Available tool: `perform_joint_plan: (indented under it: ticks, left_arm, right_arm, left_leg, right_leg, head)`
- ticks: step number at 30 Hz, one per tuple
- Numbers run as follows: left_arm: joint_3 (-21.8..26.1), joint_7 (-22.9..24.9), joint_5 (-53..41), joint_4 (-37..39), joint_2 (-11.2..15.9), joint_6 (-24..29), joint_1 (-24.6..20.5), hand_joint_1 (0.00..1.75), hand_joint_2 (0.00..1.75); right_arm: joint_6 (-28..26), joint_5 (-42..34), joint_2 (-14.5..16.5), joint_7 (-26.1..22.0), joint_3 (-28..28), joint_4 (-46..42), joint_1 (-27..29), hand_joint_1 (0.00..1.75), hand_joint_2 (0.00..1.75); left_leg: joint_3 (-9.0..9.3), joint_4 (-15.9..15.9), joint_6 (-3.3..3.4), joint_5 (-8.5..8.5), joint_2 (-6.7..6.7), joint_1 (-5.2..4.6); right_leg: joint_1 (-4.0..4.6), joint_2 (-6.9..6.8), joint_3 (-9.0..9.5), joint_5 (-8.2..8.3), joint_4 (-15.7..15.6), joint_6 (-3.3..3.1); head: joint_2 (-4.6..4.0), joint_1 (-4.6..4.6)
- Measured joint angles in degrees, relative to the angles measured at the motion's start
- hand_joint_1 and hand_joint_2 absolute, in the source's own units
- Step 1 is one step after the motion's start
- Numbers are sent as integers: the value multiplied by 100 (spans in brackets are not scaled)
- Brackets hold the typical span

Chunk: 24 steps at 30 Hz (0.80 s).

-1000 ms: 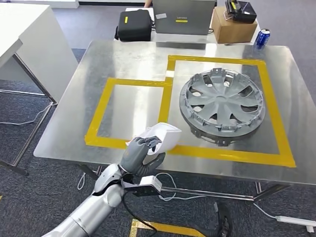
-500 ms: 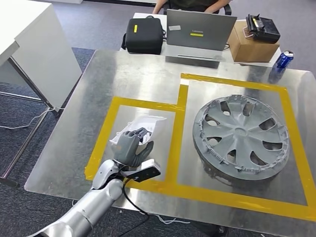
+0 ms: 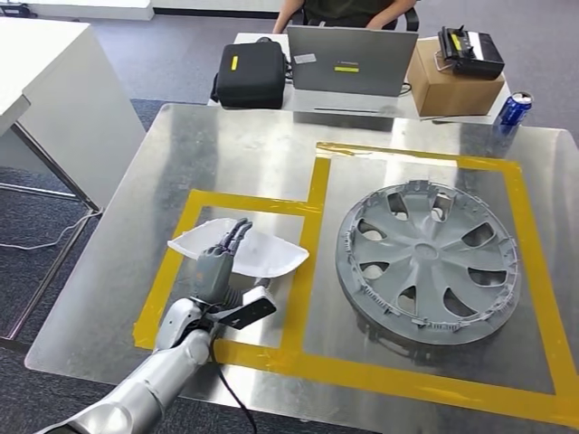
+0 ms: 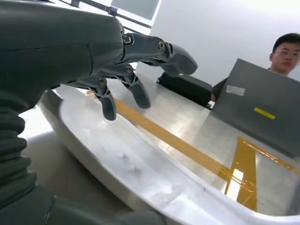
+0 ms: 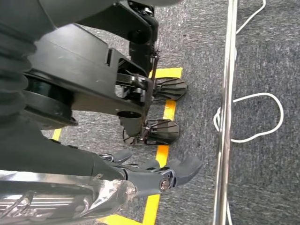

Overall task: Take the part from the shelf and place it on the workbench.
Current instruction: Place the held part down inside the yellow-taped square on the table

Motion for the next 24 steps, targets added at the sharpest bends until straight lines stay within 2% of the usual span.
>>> perform_joint_plan:
  ticks: [3, 6, 7, 9, 10, 11, 13, 14, 15, 16, 17, 19, 20, 21, 24]
  left_arm:
    - [56, -6, 3, 18, -25, -5, -80, 0, 0]
    - [94, -95, 45, 18, -56, -2, -162, 0, 0]
    - [112, -176, 110, 18, -66, -15, -176, 0, 0]
    - [155, -388, 298, 5, -92, -44, -191, 0, 0]
    - [179, -502, 382, -7, -110, -43, -197, 0, 0]
    - [197, -598, 443, -24, -126, -31, -200, 0, 0]
    - [229, -740, 539, -60, -144, -2, -176, 0, 0]
    - [244, -787, 588, -80, -145, 6, -149, 0, 0]
    - [261, -825, 640, -101, -145, 10, -119, 0, 0]
    - [279, -857, 693, -127, -145, 12, -93, 0, 0]
    - [295, -883, 739, -161, -142, 11, -72, 0, 0]
    - [334, -935, 831, -259, -125, 10, -31, 0, 0]
    - [362, -968, 883, -329, -112, 10, -5, 0, 0]
    - [394, -1009, 948, -403, -96, 10, 26, 0, 0]
    - [529, -1221, 1297, -605, -18, -54, 175, 0, 0]
  right_arm:
    - [2, -2, 0, -1, 28, -1, -80, 0, 0]
    - [4, -7, 0, 1, 40, -2, -127, 0, 0]
    - [5, -11, 1, 1, 46, -2, -138, 0, 0]
    - [6, -22, 2, -1, 65, -6, -159, 0, 0]
    - [6, -26, 2, -3, 75, -9, -169, 0, 0]
    - [6, -28, 2, -6, 83, -13, -177, 0, 0]
    - [6, -42, 2, -10, 90, -15, -192, 0, 0]
    - [6, -55, 2, -11, 91, -16, -197, 0, 0]
    - [6, -71, 2, -14, 92, -16, -200, 0, 0]
    - [6, -91, 2, -21, 93, -17, -201, 0, 0]
    - [6, -109, 2, -31, 93, -17, -202, 0, 0]
    - [18, -141, 7, -52, 96, -20, -207, 0, 0]
    - [31, -156, 16, -59, 99, -23, -211, 0, 0]
    - [42, -175, 24, -64, 103, -26, -215, 0, 0]
    - [11, -245, 37, -68, 108, -31, -217, 0, 0]
  left_leg:
    - [10, -7, -23, 5, 0, 20]
    - [6, -10, -108, 11, 0, 38]
    - [5, -9, -102, 16, 0, 35]
    - [54, -111, -43, 76, 13, 57]
    - [86, -178, -9, 120, 25, 80]
    - [112, -241, 0, 158, 37, 111]
    - [111, -259, -9, 179, 57, 149]
    - [102, -246, -24, 178, 62, 165]
    - [92, -225, -49, 171, 66, 186]
    - [78, -191, -87, 158, 64, 220]
    - [58, -139, -136, 139, 58, 263]
    - [-18, 9, -269, 80, 38, 344]
    - [-68, 92, -334, 56, 28, 359]
    - [-120, 166, -386, 42, 17, 358]
    - [-219, 276, -456, 53, 6, 353]
  right_leg:
    - [28, -4, 13, 1, 0, -62]
    - [41, -3, 15, 16, -5, -92]
    - [34, -2, 21, 33, -23, -82]
    - [41, -4, 22, 46, -50, -40]
    - [47, -11, -21, -9, 28, -11]
    - [50, -24, -115, -127, 218, 15]
    - [4, -51, -442, -464, 905, 89]
    - [-26, -60, -602, -579, 1237, 135]
    - [-59, -68, -700, -601, 1438, 185]
    - [-93, -74, -698, -503, 1426, 242]
    - [-134, -80, -595, -315, 1209, 303]
    - [-194, -55, -258, -11, 555, 452]
    - [-207, -20, -165, 50, 367, 458]
    - [-207, 15, -143, 22, 312, 413]
    - [-196, 49, -277, -25, 448, 125]
  head:
    - [0, 2]
    - [0, 4]
    - [0, 3]
    - [0, -2]
    - [0, 7]
    - [0, 22]
    - [0, 54]
    - [0, 57]
    - [0, 57]
    - [0, 58]
    - [0, 58]
    - [0, 71]
    - [0, 86]
    - [0, 85]
    - [0, 40]
